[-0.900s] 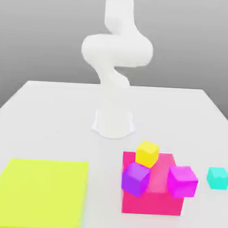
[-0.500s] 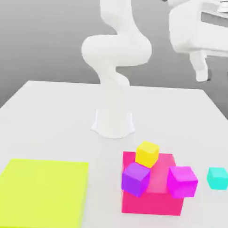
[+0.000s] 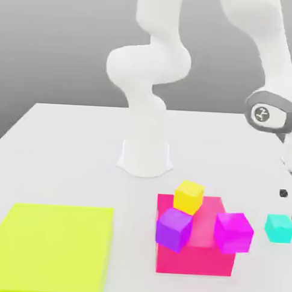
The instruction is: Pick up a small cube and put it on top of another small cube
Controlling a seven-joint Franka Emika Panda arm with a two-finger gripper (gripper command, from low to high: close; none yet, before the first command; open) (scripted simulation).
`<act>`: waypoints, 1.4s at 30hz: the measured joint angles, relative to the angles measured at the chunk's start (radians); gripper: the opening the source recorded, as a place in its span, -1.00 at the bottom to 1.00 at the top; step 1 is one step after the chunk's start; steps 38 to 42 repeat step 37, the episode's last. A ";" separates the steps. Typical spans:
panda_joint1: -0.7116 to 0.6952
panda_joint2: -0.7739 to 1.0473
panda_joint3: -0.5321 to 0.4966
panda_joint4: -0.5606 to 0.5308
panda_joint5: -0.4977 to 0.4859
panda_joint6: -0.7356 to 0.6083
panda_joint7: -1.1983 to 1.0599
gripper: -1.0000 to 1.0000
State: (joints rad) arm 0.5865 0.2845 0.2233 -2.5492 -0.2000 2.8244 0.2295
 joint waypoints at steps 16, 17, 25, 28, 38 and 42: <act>-0.007 -0.075 0.024 -0.007 0.057 -0.059 -0.056 -1.00; -0.020 -0.102 0.024 0.002 0.067 -0.081 -0.075 -1.00; -0.305 -0.386 -0.131 -0.026 0.142 -0.324 -0.080 -1.00; -0.382 -0.492 -0.208 -0.042 0.166 -0.419 -0.072 -1.00; -0.413 -0.385 -0.243 -0.103 0.200 -0.273 -0.067 1.00; -0.413 -0.385 -0.243 -0.103 0.200 -0.273 -0.067 1.00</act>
